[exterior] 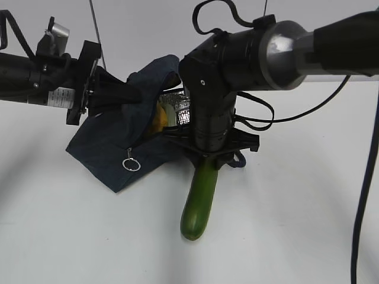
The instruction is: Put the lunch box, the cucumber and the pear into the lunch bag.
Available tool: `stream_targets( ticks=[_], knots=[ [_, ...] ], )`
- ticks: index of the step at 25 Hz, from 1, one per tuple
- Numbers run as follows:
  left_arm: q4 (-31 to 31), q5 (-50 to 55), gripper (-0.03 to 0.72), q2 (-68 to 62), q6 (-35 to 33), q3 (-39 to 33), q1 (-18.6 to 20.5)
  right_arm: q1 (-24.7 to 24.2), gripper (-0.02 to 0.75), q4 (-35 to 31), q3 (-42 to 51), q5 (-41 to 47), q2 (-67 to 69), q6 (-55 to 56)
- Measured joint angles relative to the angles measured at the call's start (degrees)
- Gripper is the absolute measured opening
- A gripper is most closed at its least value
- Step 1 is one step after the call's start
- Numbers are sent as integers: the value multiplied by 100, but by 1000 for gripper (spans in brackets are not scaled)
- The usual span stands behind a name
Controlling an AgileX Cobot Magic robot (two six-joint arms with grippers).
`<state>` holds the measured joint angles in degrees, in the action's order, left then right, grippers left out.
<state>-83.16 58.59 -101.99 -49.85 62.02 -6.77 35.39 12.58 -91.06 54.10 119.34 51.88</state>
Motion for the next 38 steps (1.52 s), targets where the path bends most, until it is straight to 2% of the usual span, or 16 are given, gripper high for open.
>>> stream_targets(
  ticks=[8,11,14,23,25,31,34,38],
  knots=[
    [0,-28,2,0,0,0,0,0,284,-86,0,602,-157,-574],
    [0,-69,2,0,0,0,0,0,223,-145,0,759,-206,-716],
    [-5,-104,2,0,0,0,0,0,206,-207,0,933,-218,-880],
    [-5,-114,2,0,0,0,0,0,207,-240,0,1006,-266,-1375],
    [-5,-114,2,0,0,0,0,0,242,-249,0,1006,-266,-1545],
    [-5,-120,2,0,0,0,0,0,471,-249,0,984,-266,-2320],
    [-5,-120,2,0,0,0,0,0,504,-249,0,1007,-255,-2762],
    [69,-120,2,0,0,0,0,0,510,-249,0,1066,-73,-2984]
  ],
)
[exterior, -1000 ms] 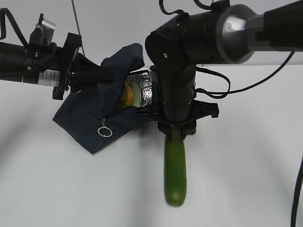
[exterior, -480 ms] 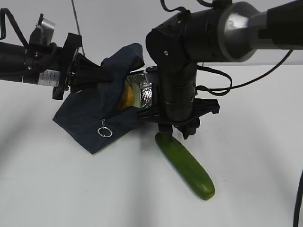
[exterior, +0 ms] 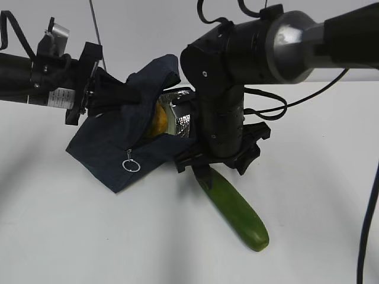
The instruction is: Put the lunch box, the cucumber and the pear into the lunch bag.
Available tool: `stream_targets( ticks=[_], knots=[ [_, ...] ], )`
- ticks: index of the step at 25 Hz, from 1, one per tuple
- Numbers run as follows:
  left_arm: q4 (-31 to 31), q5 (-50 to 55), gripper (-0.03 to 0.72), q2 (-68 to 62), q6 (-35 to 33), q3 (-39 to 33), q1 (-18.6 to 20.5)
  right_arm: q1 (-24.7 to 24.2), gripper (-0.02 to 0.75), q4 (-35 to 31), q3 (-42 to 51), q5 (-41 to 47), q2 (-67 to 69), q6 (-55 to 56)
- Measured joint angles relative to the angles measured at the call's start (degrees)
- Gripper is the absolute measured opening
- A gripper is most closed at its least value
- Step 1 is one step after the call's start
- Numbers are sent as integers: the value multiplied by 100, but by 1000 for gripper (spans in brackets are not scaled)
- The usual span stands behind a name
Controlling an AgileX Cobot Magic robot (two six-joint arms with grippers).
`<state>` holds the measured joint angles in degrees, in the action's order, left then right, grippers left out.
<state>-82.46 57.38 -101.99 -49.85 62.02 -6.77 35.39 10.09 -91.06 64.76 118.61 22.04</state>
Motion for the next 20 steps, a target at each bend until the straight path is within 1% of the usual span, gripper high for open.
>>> stream_targets(
  ticks=[5,20],
  knots=[
    [143,0,2,0,0,0,0,0,512,57,0,0,196,-144],
    [160,-6,2,0,0,0,0,-44,513,147,0,-81,664,-424]
  ],
)
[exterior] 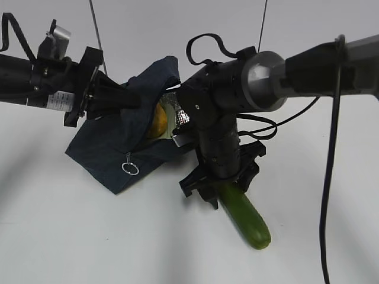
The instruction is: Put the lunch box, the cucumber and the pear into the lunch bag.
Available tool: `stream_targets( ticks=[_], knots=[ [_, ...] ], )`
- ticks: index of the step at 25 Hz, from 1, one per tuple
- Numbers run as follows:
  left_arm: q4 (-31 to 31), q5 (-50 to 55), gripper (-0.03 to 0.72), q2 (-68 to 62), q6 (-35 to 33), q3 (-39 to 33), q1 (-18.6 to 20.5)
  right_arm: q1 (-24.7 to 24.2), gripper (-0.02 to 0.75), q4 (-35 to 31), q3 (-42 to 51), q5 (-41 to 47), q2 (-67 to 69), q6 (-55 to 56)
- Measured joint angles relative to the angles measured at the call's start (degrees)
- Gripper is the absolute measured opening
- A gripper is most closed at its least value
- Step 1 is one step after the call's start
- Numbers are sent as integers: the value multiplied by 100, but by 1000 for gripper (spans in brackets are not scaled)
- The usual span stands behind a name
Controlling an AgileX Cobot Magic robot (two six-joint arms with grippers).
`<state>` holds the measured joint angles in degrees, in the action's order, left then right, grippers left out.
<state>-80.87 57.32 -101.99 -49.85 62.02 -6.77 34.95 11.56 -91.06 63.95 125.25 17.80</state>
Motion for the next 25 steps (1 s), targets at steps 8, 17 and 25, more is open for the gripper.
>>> stream_targets(
  ticks=[8,17,25],
  knots=[
    [0,-16,2,0,0,2,0,0,406,-34,0,-17,33,-30],
    [0,-28,2,0,0,2,0,0,392,-117,0,186,-86,-160],
    [-28,-47,2,0,0,2,0,0,392,-713,0,461,-691,-673]
  ],
)
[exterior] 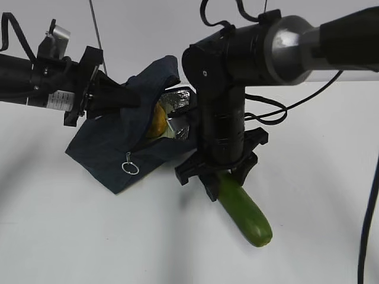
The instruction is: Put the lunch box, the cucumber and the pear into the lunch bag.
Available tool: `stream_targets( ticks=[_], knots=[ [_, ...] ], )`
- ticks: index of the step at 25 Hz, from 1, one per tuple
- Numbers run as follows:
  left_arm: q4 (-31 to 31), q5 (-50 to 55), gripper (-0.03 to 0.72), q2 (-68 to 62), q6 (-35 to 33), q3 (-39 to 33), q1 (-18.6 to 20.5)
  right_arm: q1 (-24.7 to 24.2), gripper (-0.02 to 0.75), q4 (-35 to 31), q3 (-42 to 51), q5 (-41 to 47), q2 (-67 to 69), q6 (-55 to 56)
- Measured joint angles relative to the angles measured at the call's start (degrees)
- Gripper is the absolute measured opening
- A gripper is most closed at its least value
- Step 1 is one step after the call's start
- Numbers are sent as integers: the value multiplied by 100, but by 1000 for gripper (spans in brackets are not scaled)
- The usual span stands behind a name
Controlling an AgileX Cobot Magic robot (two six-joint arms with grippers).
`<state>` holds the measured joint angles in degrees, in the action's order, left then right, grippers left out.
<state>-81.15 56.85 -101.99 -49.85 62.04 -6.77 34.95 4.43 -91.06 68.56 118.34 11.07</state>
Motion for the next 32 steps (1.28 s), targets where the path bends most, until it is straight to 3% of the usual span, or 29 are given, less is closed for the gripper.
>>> stream_targets(
  ticks=[7,14,22,26,32],
  knots=[
    [-7,-31,2,0,0,0,0,0,392,-662,0,60,-381,-333],
    [-11,-8,2,0,0,0,0,-107,392,-621,-309,-428,-582,-194],
    [-11,-1,2,0,0,0,0,-837,392,-972,-486,-1665,-558,445],
    [-11,6,2,0,0,0,0,-1281,392,-1886,-486,-2380,-291,401],
    [-11,19,2,0,0,0,0,-1367,392,-3813,-486,-3110,110,-847]
  ],
)
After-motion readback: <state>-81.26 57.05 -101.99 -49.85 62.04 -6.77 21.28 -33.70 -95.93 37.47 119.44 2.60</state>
